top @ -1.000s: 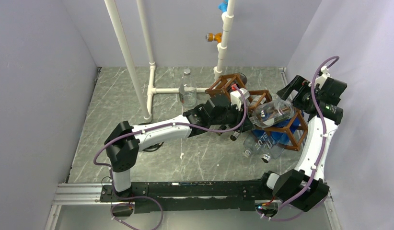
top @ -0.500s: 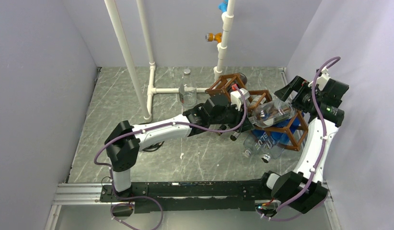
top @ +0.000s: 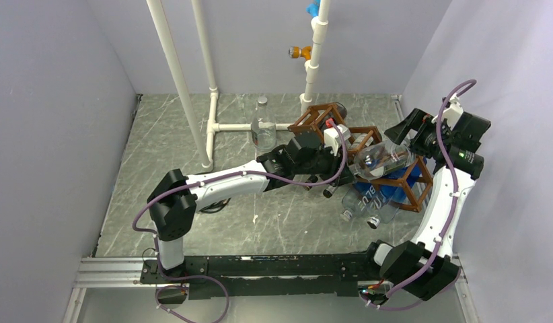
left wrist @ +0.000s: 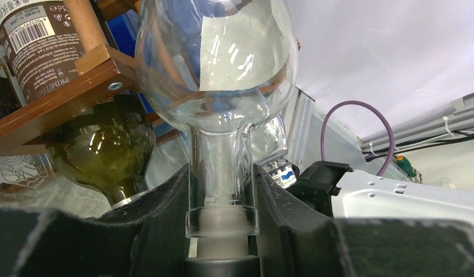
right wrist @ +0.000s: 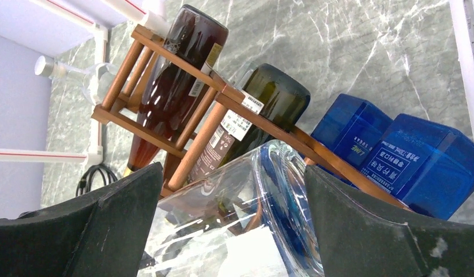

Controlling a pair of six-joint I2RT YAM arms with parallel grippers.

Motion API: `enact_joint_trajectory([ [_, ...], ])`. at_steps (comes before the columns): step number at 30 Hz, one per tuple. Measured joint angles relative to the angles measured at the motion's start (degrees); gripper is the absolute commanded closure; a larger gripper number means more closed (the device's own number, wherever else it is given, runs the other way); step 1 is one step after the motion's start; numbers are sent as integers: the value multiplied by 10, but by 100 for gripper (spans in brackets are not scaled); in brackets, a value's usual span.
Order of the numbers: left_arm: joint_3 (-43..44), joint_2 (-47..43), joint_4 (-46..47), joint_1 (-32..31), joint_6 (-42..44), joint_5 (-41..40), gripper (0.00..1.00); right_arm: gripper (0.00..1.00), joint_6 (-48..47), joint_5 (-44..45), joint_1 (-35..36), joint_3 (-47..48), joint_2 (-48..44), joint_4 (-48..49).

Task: Take the wine bottle off the wine rack
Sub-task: Pick up the wine bottle from the wine rack.

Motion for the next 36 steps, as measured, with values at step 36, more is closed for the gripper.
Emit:
enact_joint_trajectory([
  [36,8,-2,-45,0,10,23,100,7,-2,-45,24,-4,-18,42],
])
